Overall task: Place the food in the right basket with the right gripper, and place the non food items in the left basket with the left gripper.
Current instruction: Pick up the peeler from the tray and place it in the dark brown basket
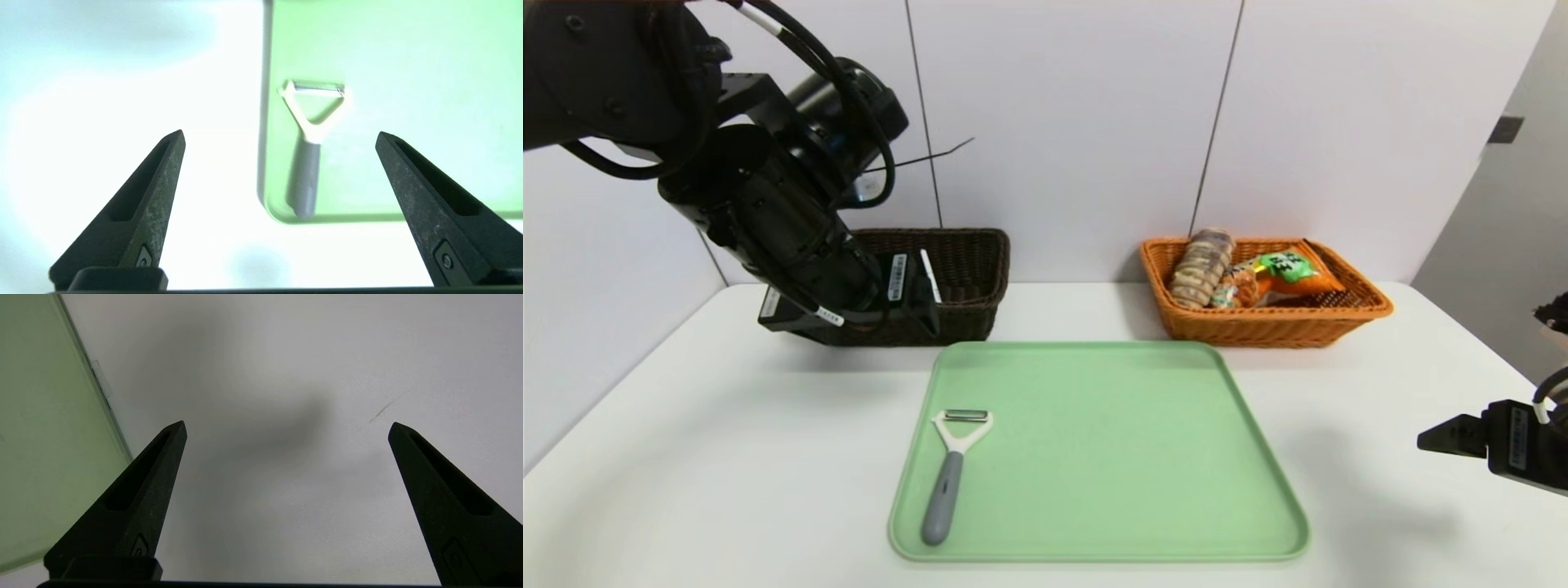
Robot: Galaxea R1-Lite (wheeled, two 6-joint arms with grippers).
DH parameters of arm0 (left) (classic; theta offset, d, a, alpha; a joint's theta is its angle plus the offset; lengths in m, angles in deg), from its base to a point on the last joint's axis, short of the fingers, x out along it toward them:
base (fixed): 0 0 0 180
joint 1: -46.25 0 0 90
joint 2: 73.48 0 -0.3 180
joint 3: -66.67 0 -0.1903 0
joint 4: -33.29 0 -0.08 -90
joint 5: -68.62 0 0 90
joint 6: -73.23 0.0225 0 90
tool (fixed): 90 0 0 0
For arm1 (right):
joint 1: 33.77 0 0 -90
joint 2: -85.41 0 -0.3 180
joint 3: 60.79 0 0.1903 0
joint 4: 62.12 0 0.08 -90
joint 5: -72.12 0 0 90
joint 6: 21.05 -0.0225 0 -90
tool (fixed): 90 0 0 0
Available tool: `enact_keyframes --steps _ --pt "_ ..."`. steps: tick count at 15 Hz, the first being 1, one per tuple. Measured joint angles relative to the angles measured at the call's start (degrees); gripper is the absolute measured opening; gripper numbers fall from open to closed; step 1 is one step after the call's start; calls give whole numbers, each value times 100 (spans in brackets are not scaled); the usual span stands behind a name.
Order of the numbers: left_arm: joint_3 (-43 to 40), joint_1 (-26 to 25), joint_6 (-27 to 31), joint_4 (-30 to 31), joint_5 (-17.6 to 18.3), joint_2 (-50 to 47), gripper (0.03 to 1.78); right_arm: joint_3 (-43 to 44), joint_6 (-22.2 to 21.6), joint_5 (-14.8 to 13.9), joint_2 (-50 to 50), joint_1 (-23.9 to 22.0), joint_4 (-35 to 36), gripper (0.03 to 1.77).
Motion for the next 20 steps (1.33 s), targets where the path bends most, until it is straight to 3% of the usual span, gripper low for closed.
enact_keyframes --steps 8,14,20 --pt "-844 1128 -868 240 -440 -45 168 28 11 -2 2 22 0 171" --pt "-1924 1276 -1053 1040 -394 -17 169 28 7 6 45 54 1 171" --pt "-2020 1417 -1196 1240 -383 206 169 -5 -9 -18 78 113 0 171"
